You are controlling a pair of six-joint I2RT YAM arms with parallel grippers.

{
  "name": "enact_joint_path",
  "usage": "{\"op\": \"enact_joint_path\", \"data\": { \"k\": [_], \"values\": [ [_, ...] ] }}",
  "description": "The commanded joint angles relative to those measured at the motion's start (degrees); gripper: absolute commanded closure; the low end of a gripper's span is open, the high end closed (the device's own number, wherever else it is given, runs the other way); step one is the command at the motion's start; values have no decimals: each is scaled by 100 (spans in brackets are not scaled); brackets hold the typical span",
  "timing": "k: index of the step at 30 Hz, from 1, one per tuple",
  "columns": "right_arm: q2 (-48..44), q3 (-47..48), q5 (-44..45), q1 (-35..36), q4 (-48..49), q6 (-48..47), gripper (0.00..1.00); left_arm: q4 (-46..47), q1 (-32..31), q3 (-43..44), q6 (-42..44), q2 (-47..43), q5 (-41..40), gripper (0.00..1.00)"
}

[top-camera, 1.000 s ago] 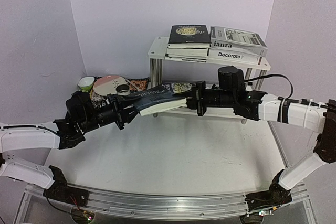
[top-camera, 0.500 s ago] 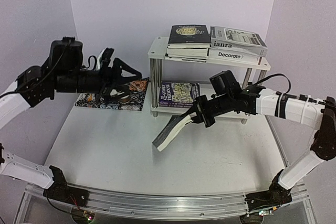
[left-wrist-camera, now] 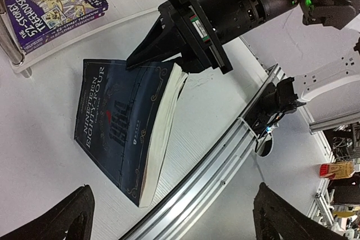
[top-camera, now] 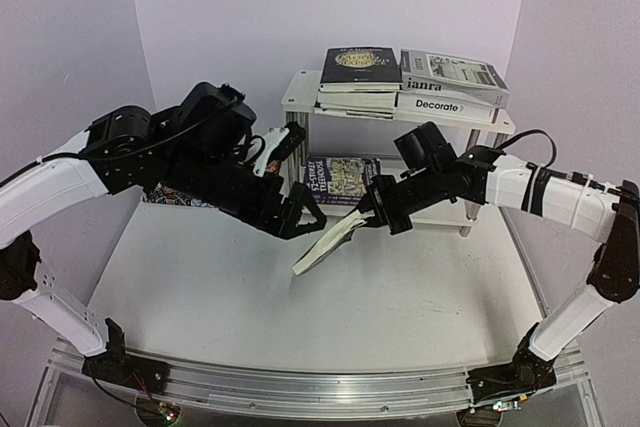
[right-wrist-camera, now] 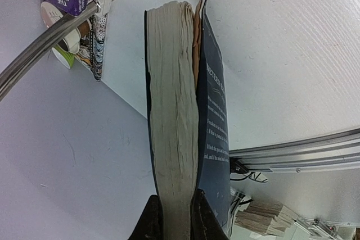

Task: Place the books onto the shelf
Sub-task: Pass from the right arm to the left

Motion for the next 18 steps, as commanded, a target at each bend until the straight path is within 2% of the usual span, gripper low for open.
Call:
{"op": "enact_joint_path", "data": {
  "k": [1,10,18],
  "values": [
    [-92,514,-85,79,20,324,100,-269,-151,724,592,398,-454,1],
    [-10,577,-69,141,17,508,100,-1068,-229,1694,1112,1292,-1060,1],
    [50,434,-43,141,245,759,100,-1233,-255,2020,1514,1744,-833,2]
  ]
}}
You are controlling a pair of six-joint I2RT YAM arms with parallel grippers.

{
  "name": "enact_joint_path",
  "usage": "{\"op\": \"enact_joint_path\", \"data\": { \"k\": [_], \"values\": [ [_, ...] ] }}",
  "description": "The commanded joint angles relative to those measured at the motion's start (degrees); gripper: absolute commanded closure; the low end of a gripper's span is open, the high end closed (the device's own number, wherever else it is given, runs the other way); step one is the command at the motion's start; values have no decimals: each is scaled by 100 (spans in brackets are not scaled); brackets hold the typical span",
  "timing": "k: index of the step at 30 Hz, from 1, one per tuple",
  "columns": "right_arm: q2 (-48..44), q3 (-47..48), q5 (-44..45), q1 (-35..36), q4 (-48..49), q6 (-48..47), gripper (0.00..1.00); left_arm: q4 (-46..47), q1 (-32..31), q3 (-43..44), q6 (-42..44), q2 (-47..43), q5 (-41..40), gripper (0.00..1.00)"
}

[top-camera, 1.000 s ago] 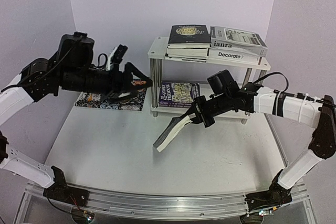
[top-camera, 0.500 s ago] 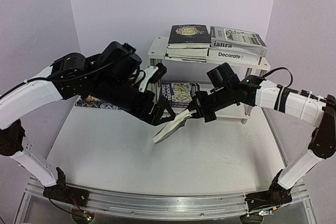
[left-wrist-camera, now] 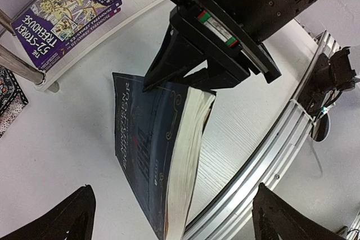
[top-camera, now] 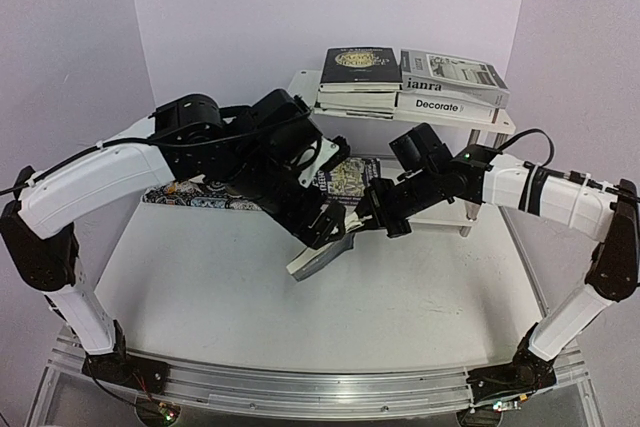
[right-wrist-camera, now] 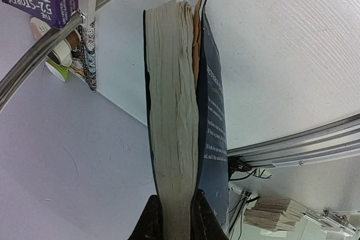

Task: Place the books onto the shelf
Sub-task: Pass from the right arm to the left

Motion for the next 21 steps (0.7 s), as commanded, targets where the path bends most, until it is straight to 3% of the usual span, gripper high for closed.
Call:
{"op": "enact_joint_path", "data": {
  "k": [1,6,9,16,21],
  "values": [
    [-28,283,-157,41,576,306,100,-144,-62,484,398,219,63,2],
    [26,296,-198,42,640,369,100,-201,-117,627,590,473,164,4],
    [52,288,-229,40,684,399,100,-305,-115,644,701,609,95,11],
    [87,185,-264,37,868,503,100,-813,-129,911,948,1059,-654,32],
    [152,182,-306,37,994,596,100,-1003,-123,1084,1152,1309,-940,53]
  ]
}}
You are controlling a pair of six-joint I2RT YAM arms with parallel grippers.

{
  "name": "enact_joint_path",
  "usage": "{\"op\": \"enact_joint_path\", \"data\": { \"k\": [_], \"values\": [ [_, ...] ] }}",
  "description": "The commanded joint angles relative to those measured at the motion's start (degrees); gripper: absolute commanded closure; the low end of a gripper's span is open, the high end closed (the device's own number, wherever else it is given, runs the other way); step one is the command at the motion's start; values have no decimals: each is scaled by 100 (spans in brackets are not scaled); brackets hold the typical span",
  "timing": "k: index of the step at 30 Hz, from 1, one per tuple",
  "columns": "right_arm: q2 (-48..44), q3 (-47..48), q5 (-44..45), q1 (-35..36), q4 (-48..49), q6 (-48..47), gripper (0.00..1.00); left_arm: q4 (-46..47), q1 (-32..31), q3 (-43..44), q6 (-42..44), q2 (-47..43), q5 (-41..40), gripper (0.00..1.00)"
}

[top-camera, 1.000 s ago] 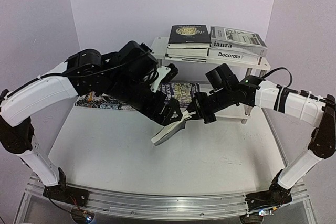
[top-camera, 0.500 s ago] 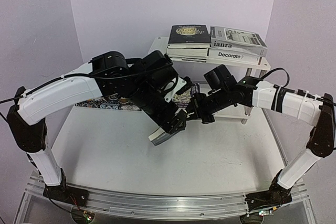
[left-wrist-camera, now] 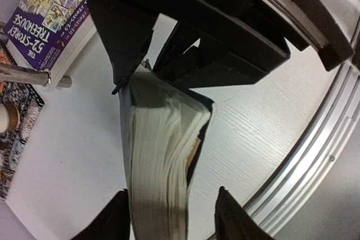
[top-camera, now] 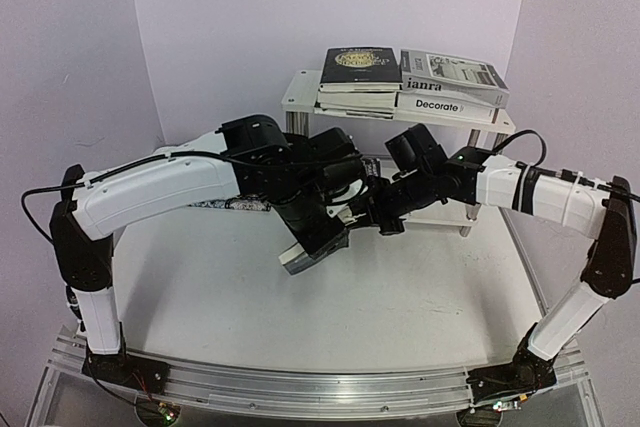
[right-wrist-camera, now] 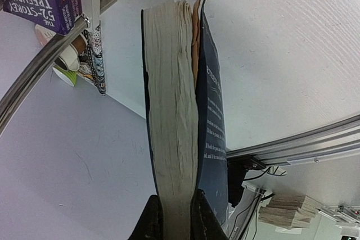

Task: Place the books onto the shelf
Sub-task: Pass from the right arm to the left, then place the book in the book pile on the shelf.

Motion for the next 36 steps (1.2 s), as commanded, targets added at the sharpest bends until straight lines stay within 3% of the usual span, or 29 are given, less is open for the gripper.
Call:
{"op": "enact_joint_path", "data": {
  "k": [1,5,6,8,9,10,12,18,25,30,36],
  "values": [
    [12,196,-336,36,669,188,100,-294,-16,396,252,110,-515,60],
    [73,203,-399,38,726,216,100,-391,-19,454,354,126,-857,94],
    [80,195,-409,28,729,212,96,-441,-11,502,380,120,-952,99],
    [63,142,-419,6,749,173,71,-568,-18,555,429,31,-1141,100],
    [34,105,-419,-19,749,147,52,-608,-13,537,470,-38,-1233,100],
    [6,53,-405,-35,740,127,42,-649,-17,499,510,-140,-1322,100],
    [-95,-99,-372,-97,742,107,32,-730,-13,387,602,-402,-1537,100],
    [-287,-496,-379,-298,745,-50,24,-899,-13,107,901,-1334,-2245,100],
    [-486,-923,-553,-599,732,-497,16,-1047,-19,599,1660,-1951,-3492,100],
    [-812,-1174,-288,-848,404,-1125,13,-1039,-18,1150,2413,-1967,-4505,100],
    [-1355,-1123,541,-1116,-763,-2315,10,-882,-12,1563,3250,-1727,-5926,100]
  ]
}}
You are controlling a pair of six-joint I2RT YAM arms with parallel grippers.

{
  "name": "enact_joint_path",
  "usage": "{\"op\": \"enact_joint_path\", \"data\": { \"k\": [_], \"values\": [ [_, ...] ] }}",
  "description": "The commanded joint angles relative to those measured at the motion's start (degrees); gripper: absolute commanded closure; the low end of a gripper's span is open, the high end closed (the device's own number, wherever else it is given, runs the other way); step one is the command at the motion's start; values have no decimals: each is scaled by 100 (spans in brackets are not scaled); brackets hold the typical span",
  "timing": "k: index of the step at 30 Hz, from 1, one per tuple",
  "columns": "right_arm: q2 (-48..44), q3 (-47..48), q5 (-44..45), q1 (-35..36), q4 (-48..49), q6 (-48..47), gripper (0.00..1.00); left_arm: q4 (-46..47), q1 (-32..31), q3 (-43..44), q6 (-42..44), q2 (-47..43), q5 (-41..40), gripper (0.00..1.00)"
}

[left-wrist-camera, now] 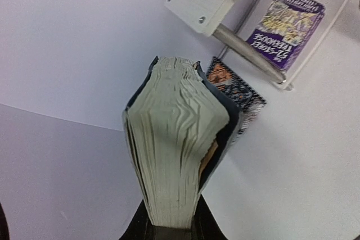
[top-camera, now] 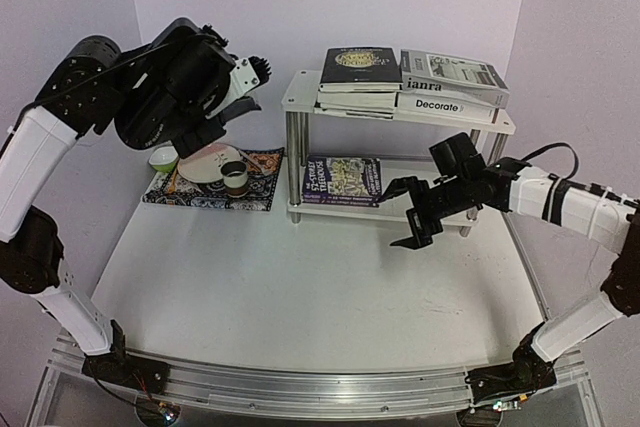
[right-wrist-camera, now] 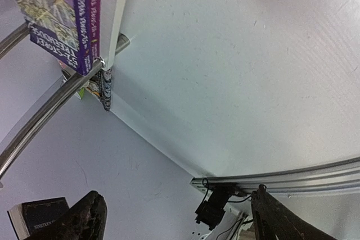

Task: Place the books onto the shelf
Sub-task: Place the book in the book pile on the shelf.

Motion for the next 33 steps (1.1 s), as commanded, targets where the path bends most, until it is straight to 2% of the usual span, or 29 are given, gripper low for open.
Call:
{"op": "enact_joint_path", "data": {
  "k": [1,3,7,9,11,12,15,22,27,33],
  "values": [
    [-634,-6,803,-152,-1020,-1066,9,523,-11,605,920,152,-1798,100],
    [-824,-138,1094,-182,-1169,-1231,9,855,-13,760,1322,222,-2089,100],
    [-1099,-470,1336,-241,-1282,-1330,8,2577,-11,539,2743,58,-2179,100],
    [-1207,-626,1389,-253,-1315,-1331,8,4323,-7,-113,3923,-232,-1955,100],
    [-1298,-722,1429,-276,-1353,-1335,8,6895,-4,-1107,5568,-618,-1538,100],
    [-1340,-762,1458,-288,-1372,-1346,8,7557,-9,-1289,6096,-699,-1215,100],
    [-1504,-870,1540,-306,-1433,-1366,8,7658,28,-1129,6314,-541,-408,100],
    [-1960,-1180,1786,-318,-1531,-1300,8,7702,430,-422,6654,139,476,100],
    [-2347,-1531,1941,-324,-1554,-1158,8,7698,579,-402,6837,258,1353,100],
    [-2759,-1838,2039,-318,-1617,-942,8,7675,670,-209,6926,618,1834,100]
  ]
}}
